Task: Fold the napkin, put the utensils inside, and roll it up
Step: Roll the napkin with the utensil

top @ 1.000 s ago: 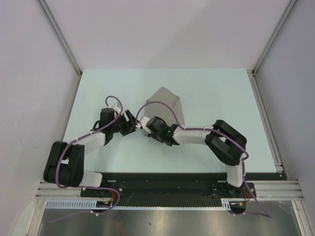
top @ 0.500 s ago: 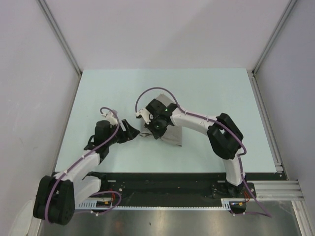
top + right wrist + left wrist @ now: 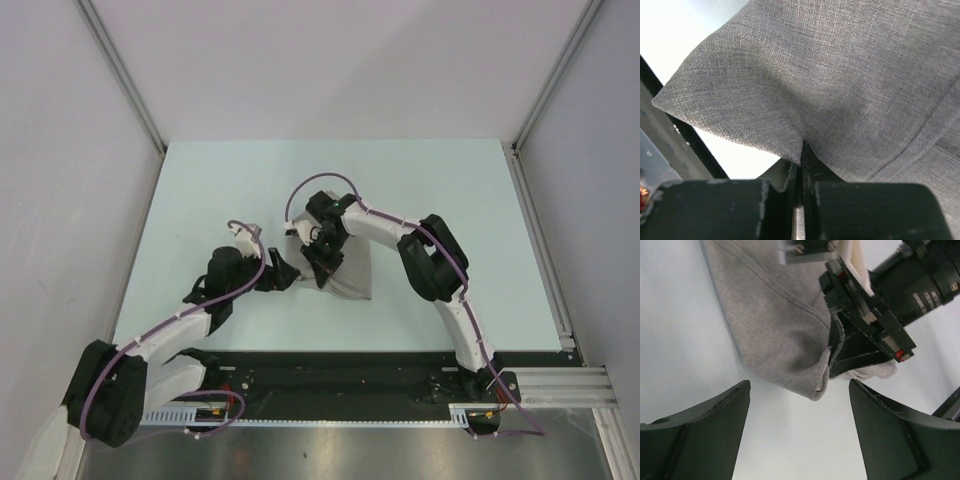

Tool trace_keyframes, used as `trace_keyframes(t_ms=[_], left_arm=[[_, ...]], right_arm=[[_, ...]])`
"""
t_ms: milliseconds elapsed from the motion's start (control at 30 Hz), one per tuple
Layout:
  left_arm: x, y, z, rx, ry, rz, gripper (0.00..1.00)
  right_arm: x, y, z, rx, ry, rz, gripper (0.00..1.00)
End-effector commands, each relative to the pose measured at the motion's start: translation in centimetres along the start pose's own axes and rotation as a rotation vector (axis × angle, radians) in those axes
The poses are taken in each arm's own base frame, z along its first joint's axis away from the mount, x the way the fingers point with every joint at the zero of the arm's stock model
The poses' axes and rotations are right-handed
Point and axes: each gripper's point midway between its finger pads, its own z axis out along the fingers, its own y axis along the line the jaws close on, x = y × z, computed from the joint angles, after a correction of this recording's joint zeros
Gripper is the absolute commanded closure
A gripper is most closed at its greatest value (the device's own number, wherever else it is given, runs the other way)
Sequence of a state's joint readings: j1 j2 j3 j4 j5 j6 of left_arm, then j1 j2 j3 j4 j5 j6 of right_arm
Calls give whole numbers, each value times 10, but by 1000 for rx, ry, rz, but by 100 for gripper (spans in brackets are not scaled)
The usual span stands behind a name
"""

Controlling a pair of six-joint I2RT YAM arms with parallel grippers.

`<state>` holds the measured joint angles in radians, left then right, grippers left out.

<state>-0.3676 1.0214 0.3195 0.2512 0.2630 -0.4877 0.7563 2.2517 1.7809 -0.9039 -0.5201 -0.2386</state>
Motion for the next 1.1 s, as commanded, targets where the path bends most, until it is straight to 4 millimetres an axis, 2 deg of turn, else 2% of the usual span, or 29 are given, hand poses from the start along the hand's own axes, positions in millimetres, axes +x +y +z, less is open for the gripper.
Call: trace_keyframes(t_ms=[0, 200, 600, 933, 1067], left_arm=[[-14, -21, 12, 67, -50, 106, 16], [-11, -25, 20, 68, -48, 145, 17], [-9, -26, 34, 50, -30, 176, 39], [4, -30, 37, 102, 14, 195, 39], [9, -26, 41, 86, 38, 193, 48]], right_arm=[[5, 8, -2, -78, 35, 26, 100], [8, 7, 1, -97, 44, 40, 100], [7, 4, 3, -123, 50, 66, 100], [9, -2, 5, -129, 56, 91, 100], [8, -3, 3, -131, 50, 97, 100]])
